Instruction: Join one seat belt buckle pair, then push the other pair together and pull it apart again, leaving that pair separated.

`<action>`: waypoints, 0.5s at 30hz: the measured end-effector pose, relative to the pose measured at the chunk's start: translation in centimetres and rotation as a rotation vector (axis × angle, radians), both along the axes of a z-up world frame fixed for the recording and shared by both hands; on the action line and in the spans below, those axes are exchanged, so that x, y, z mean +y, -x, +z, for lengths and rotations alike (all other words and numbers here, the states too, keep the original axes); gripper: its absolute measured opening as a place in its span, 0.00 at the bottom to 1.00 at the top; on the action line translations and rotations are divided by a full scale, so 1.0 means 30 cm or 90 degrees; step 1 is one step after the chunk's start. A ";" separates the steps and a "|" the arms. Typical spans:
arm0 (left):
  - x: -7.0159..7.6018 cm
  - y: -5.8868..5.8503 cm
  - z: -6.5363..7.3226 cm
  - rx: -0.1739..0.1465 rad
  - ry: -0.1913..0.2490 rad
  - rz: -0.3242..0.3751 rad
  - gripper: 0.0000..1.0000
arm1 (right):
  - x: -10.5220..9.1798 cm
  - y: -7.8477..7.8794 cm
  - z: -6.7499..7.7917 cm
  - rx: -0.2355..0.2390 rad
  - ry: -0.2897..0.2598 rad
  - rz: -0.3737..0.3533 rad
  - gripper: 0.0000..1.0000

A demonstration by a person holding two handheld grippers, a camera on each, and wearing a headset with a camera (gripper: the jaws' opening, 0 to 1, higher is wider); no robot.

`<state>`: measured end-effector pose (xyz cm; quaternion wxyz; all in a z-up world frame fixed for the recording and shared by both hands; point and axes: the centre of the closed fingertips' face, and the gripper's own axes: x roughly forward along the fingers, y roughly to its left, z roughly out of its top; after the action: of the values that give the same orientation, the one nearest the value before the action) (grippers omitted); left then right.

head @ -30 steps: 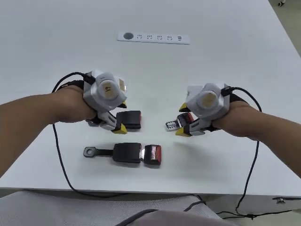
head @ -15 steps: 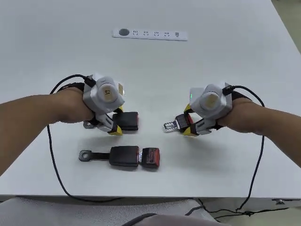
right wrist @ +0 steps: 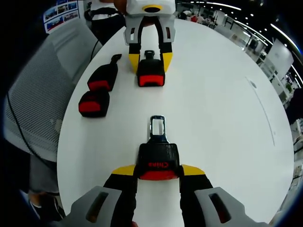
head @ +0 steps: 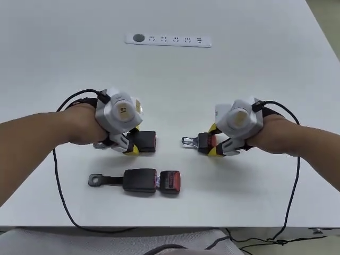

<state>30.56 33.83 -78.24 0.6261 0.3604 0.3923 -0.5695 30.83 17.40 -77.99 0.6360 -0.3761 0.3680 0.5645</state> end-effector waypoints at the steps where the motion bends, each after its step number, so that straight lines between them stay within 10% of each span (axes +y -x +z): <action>1: 0.009 -0.009 -0.001 0.001 -0.003 0.003 0.34 | 0.000 0.001 0.000 0.000 0.002 0.002 0.32; 15: 0.008 0.000 -0.004 0.002 -0.014 0.008 0.34 | 0.089 0.018 -0.008 -0.003 -0.015 -0.015 0.31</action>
<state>30.55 34.08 -78.35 0.6252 0.3639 0.4016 -0.5617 30.29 20.08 -78.24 0.6480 -0.3653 0.3646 0.5602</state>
